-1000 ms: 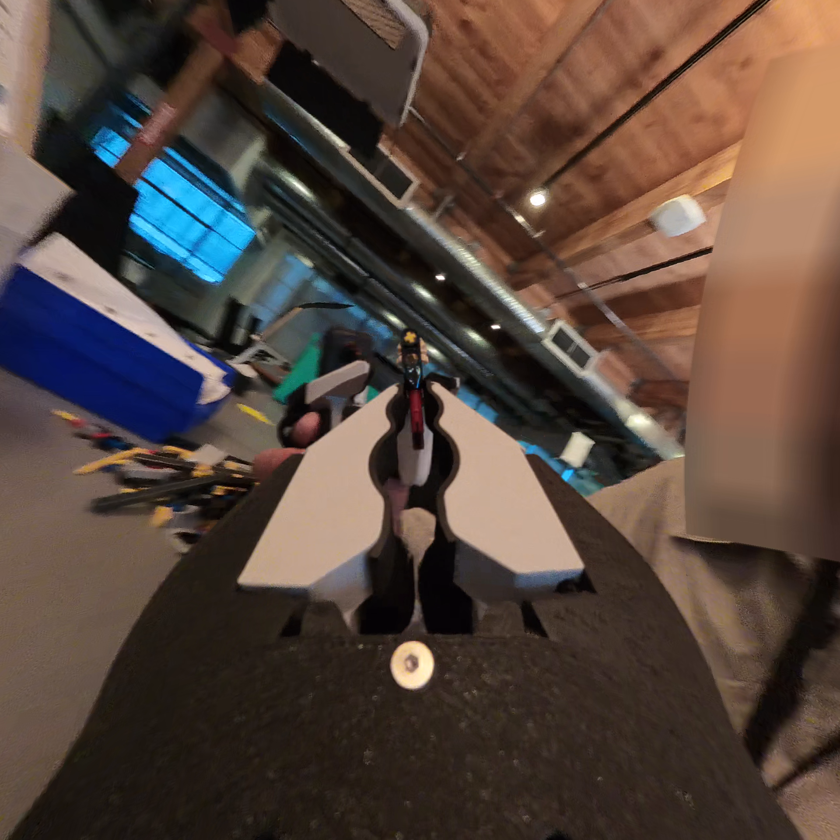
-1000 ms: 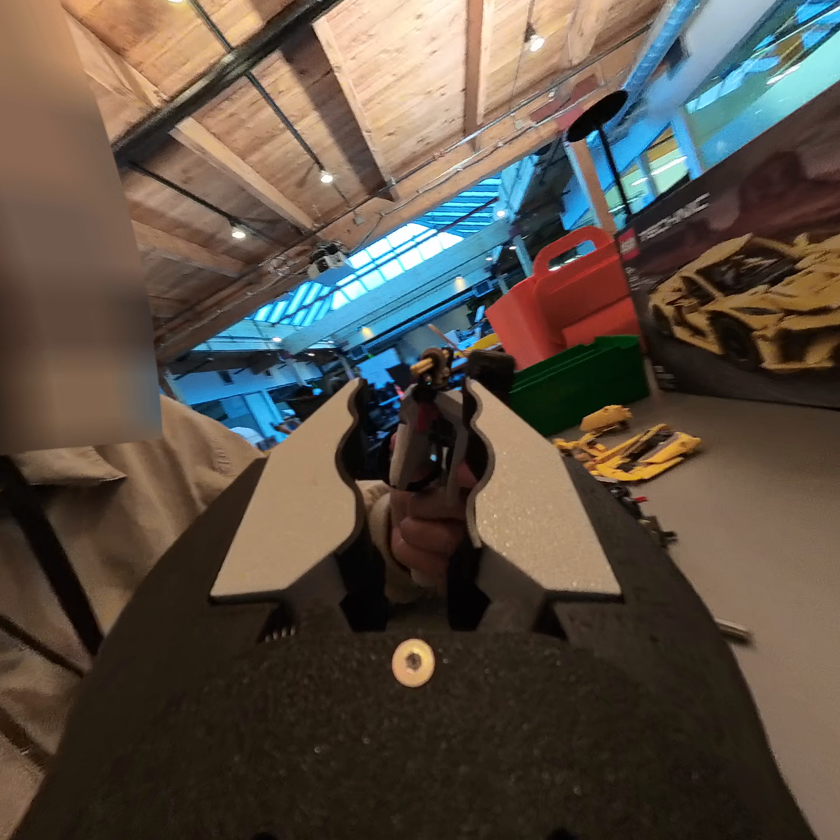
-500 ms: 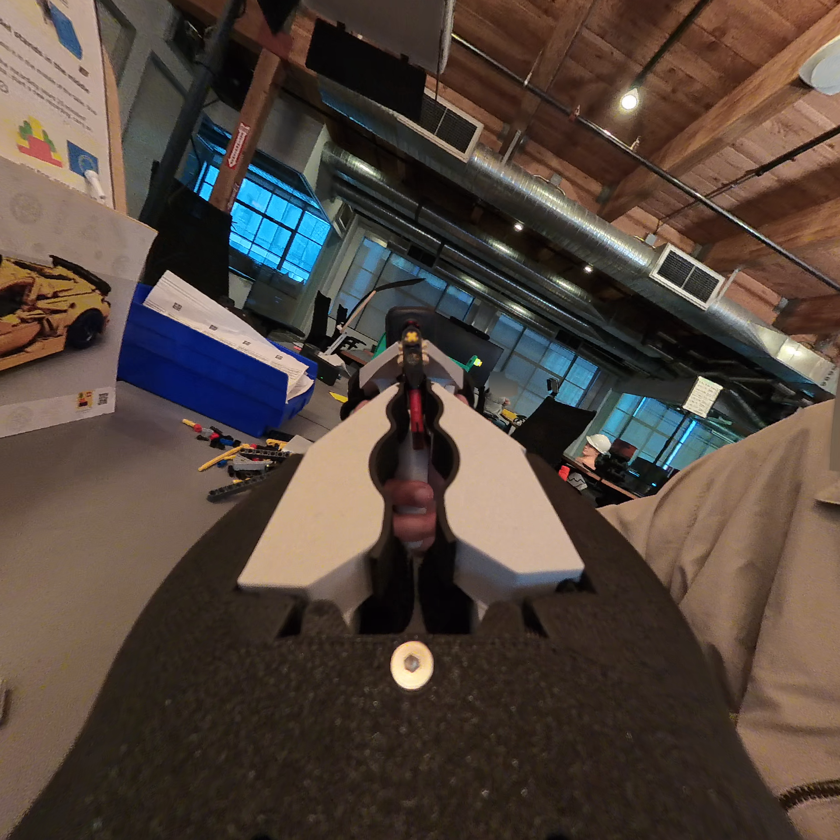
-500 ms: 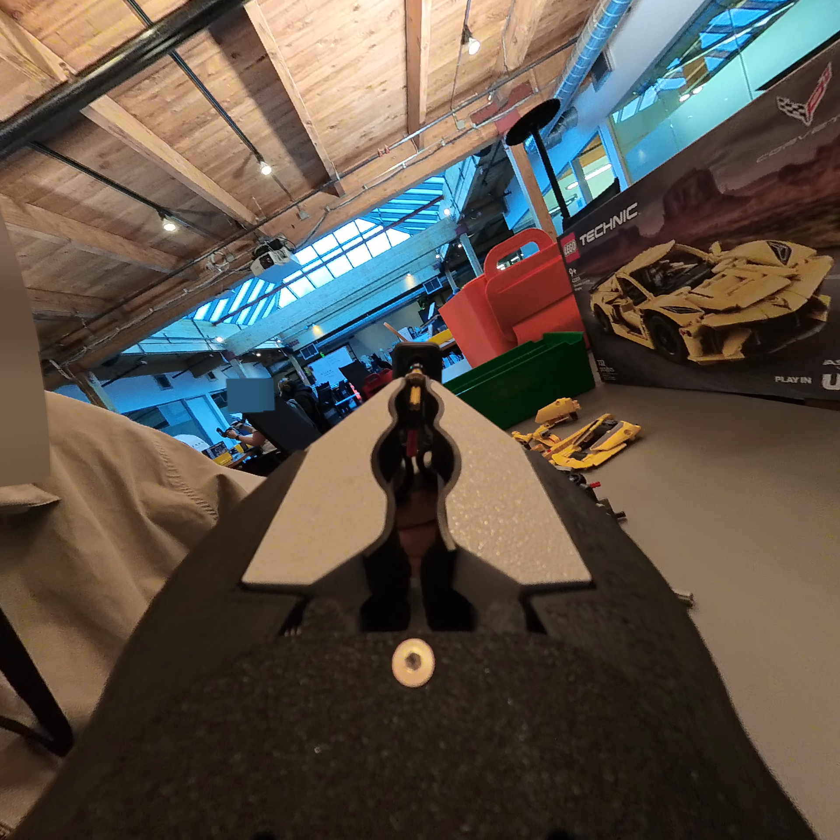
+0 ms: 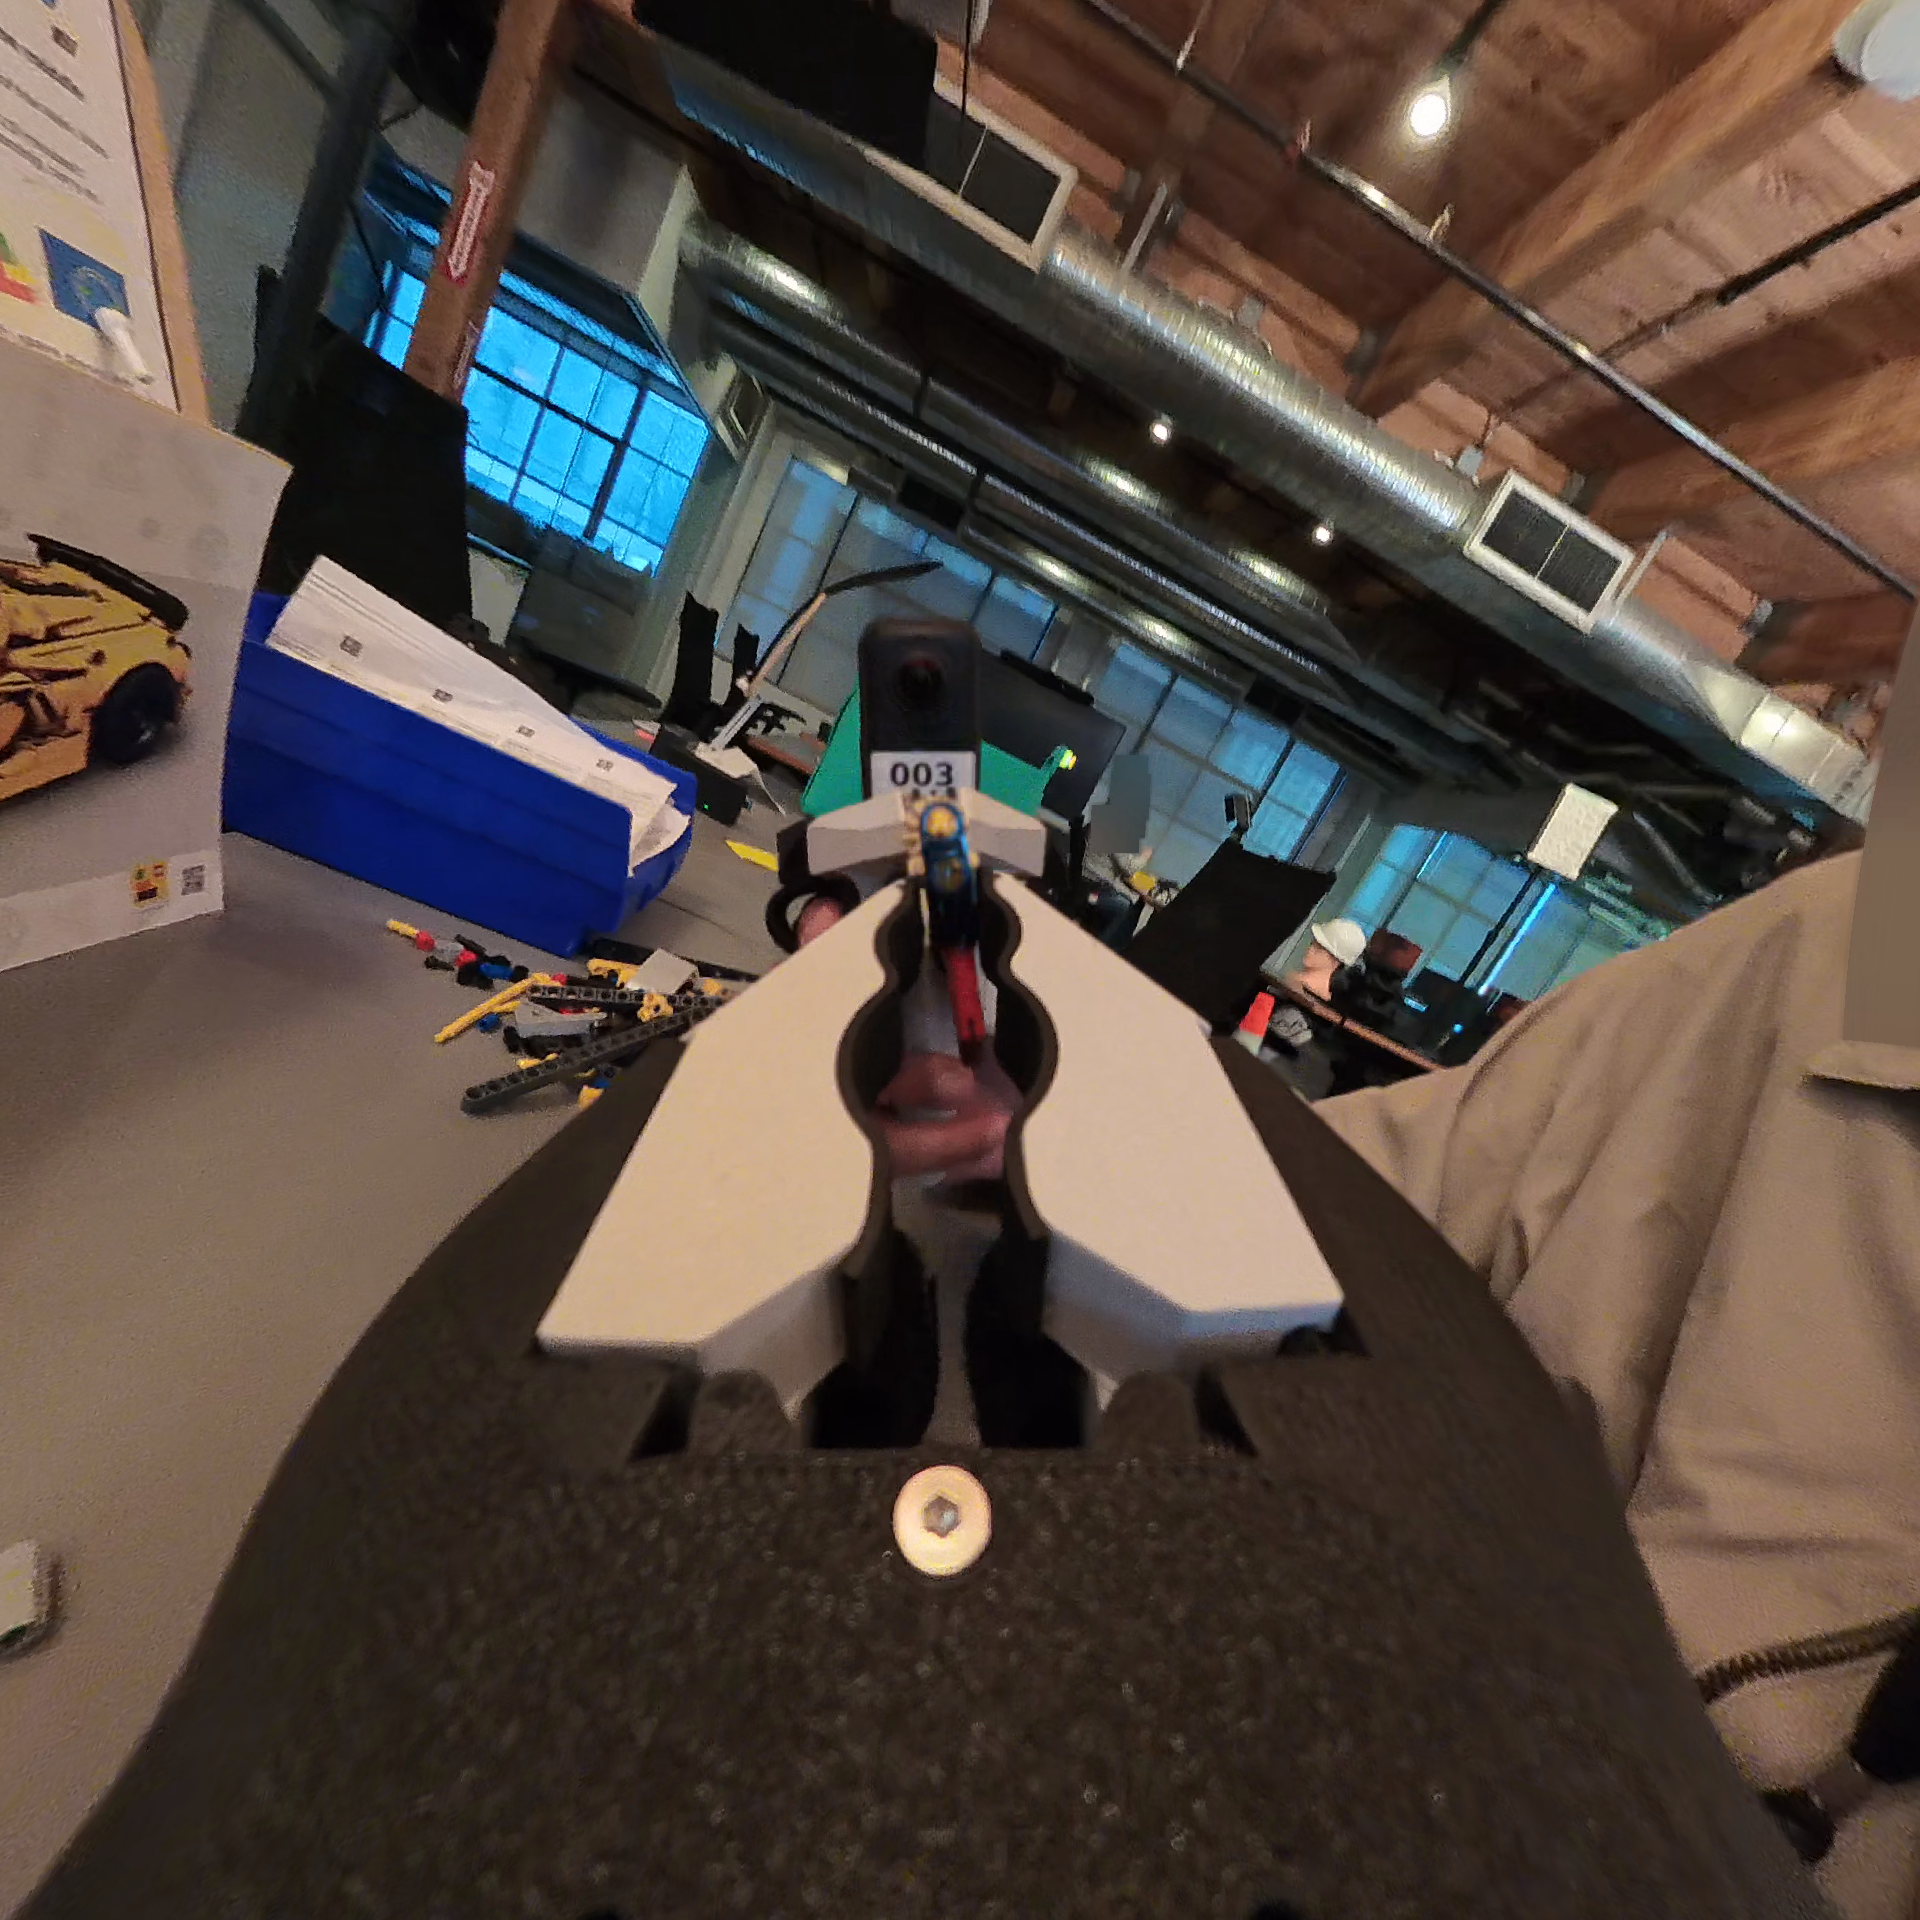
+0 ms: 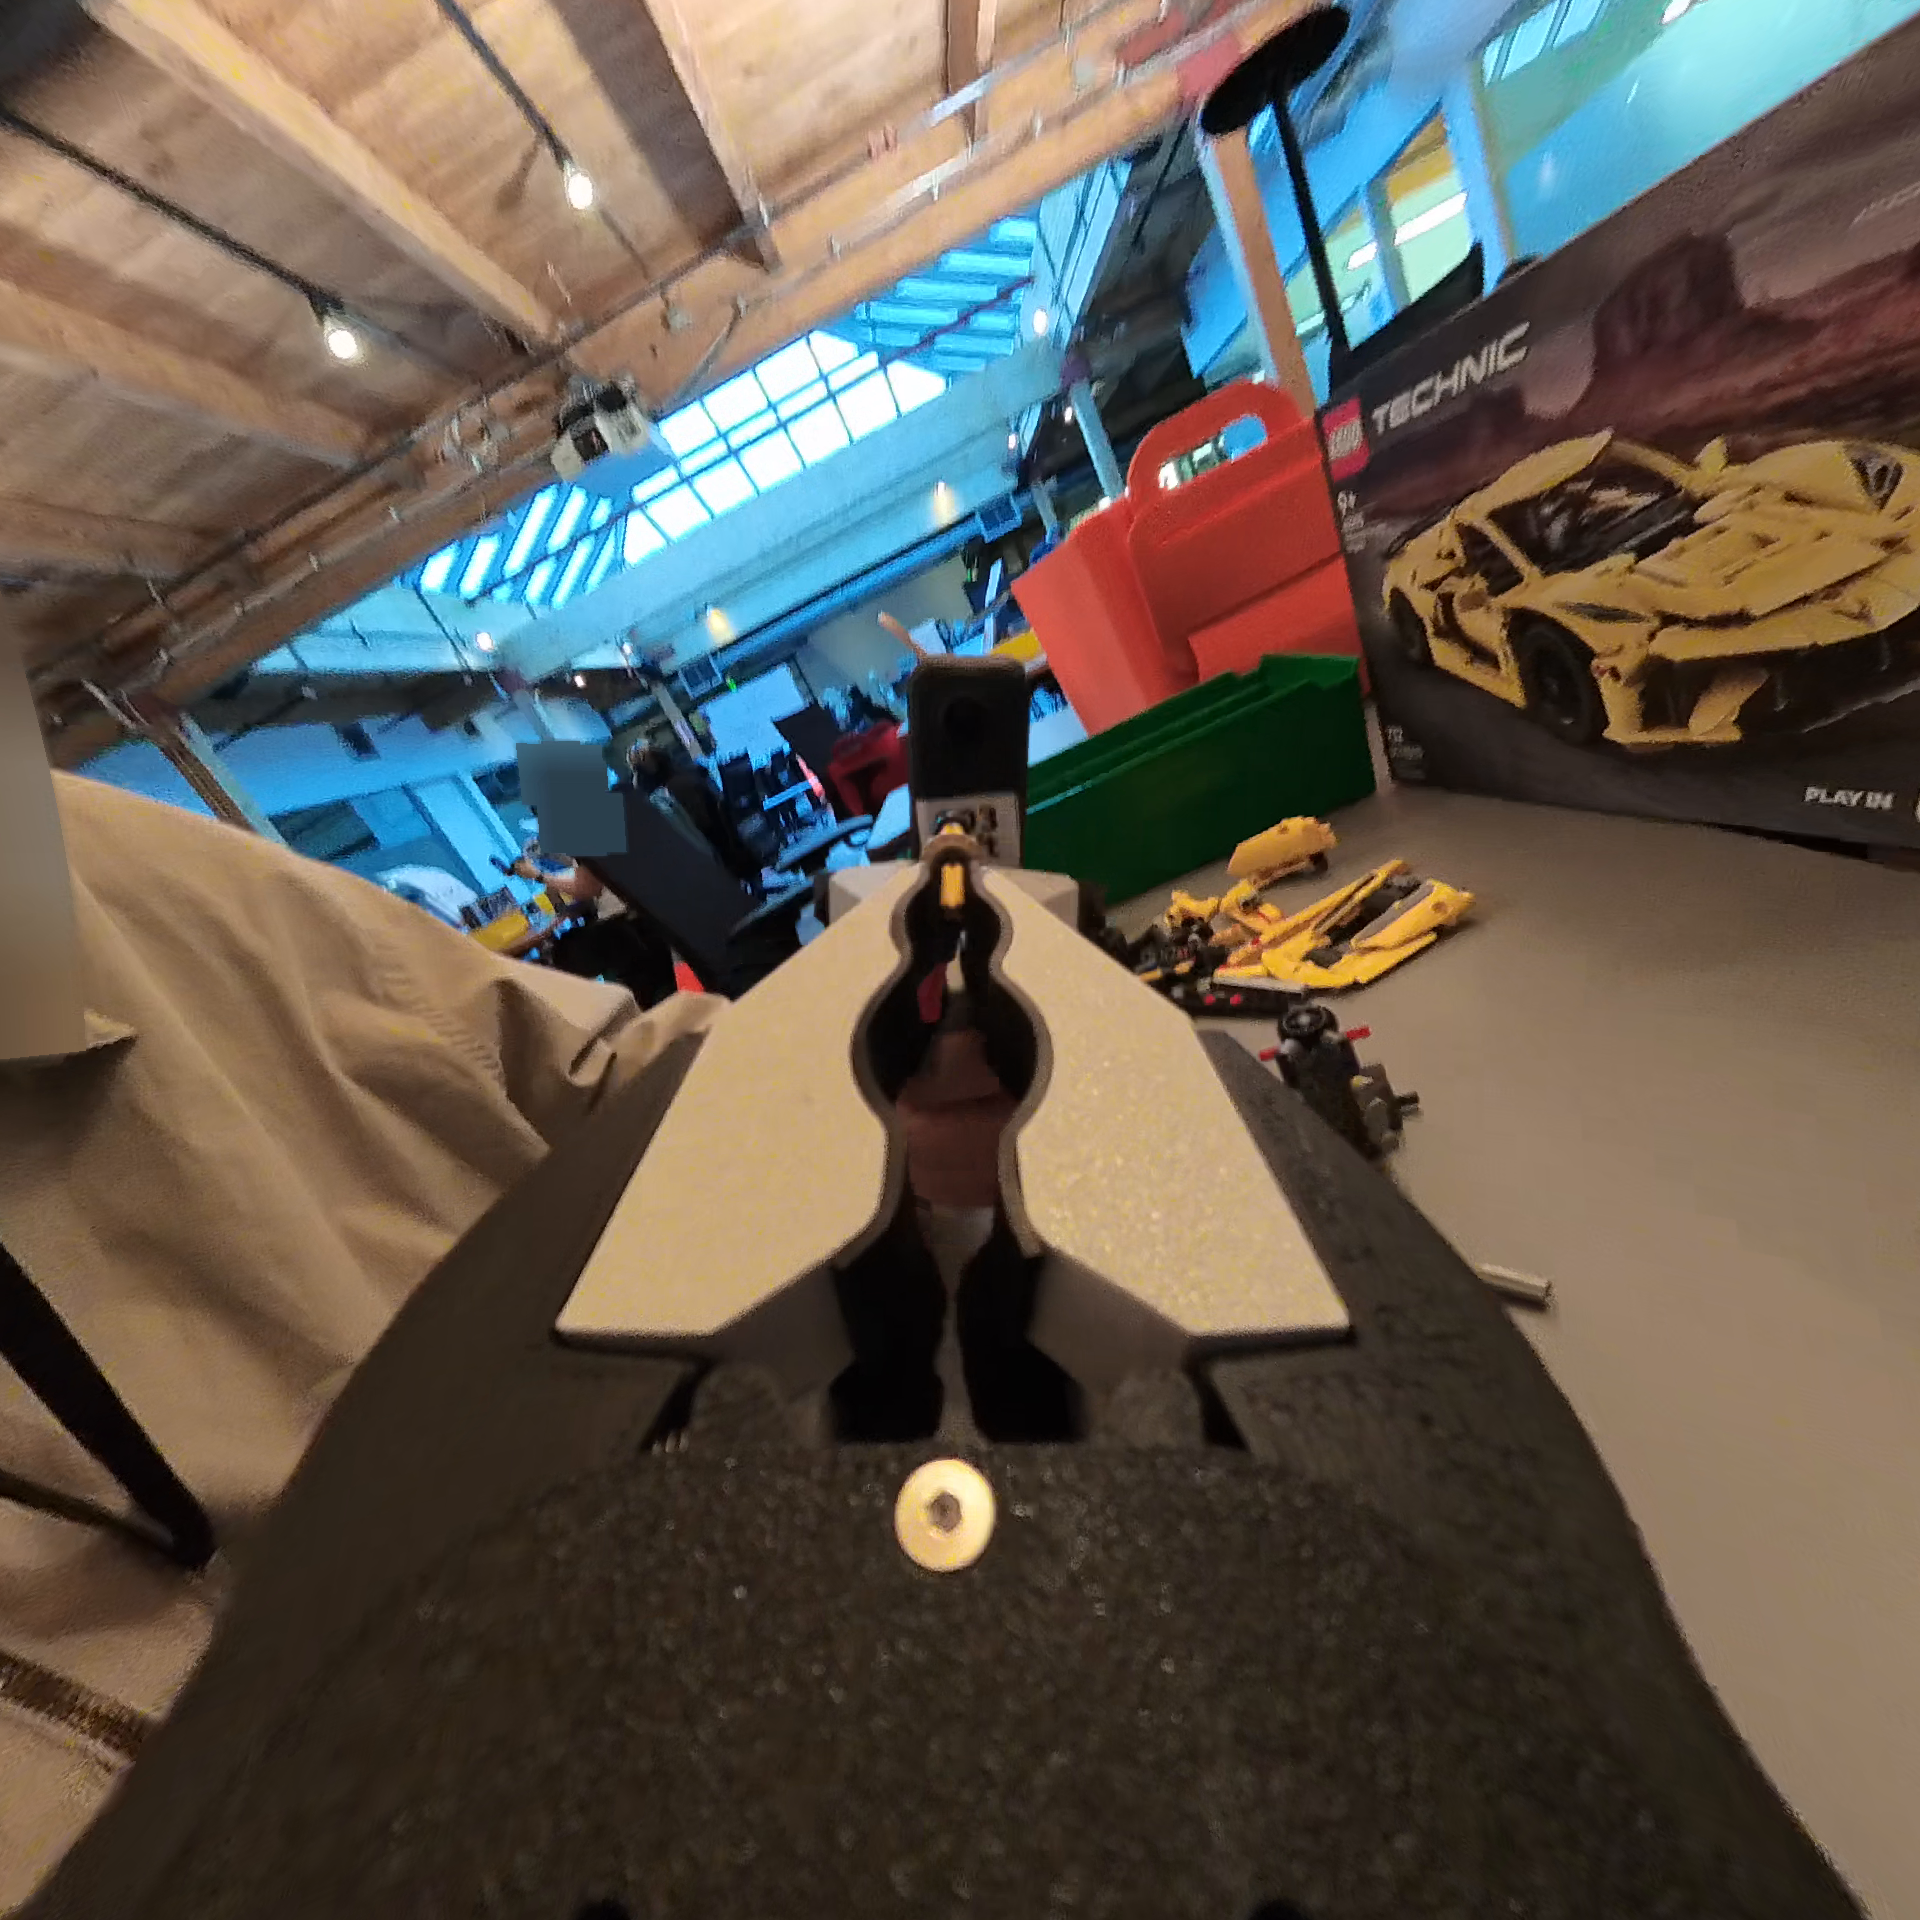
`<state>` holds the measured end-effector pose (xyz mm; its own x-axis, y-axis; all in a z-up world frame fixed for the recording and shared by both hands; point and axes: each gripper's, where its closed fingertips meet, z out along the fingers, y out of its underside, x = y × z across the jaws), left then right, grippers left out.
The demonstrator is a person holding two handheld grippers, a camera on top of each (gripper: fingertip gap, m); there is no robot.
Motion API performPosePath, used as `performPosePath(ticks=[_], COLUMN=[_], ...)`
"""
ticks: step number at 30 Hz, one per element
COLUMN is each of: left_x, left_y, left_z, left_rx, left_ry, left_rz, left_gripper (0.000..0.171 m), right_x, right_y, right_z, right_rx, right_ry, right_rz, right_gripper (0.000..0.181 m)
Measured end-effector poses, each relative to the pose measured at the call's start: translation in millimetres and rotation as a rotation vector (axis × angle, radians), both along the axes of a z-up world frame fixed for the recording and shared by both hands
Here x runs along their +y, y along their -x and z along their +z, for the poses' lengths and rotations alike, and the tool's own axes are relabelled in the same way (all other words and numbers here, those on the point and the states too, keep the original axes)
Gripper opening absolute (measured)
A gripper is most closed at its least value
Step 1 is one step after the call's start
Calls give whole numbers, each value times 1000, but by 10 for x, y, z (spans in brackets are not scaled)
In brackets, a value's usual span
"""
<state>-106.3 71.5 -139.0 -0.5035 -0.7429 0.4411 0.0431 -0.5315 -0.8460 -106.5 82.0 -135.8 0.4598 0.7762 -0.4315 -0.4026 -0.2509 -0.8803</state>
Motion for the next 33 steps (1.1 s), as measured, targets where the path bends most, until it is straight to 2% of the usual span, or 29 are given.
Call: performPosePath(ticks=[6, 11, 13, 15, 17, 19, 21, 24, 26, 28, 30, 33], left_x=[-54, 37, 82, 291, 788, 1033, 954, 661, 490, 380, 359, 554], left_y=[4, -51, -41, 51, 399, 551, 484, 241, 108, 6, -9, 67], left_z=[-45, -63, -21, 67, 323, 376, 368, 123, -30, -157, -195, -129], left_rx=[15, 12, -6, -53, -199, -192, -157, -25, 48, 108, 128, 112], left_ry=[-88, -29, 7, 85, 272, 211, 172, 20, -36, -73, -114, -107], left_rz=[10, 97, 131, 196, 251, 310, 265, 215, 175, 167, 177, 248], left_gripper=[9, 6, 6, 6, 6, 7, 7, 7, 7, 7, 7, 7], right_x=[-49, 22, 43, 74, 68, 49, 55, 103, 180, 205, 226, 243], right_y=[42, -13, -17, -88, -316, -481, -399, -300, -456, -640, -800, -979], right_z=[-37, -83, -49, -68, -70, 38, 0, -198, -357, -435, -429, -438], right_rx=[-49, -23, 45, 88, 111, 157, 107, -57, -240, -344, -358, -347], right_ry=[39, 84, 88, 103, 98, 72, 76, 127, 143, 160, 161, 185], right_rz=[52, 23, 20, 13, -20, -32, -21, -48, -175, -261, -332, -395], right_gripper=[3, 2, 3, 3, 2, 2, 2, 2, 3, 3, 3, 3])
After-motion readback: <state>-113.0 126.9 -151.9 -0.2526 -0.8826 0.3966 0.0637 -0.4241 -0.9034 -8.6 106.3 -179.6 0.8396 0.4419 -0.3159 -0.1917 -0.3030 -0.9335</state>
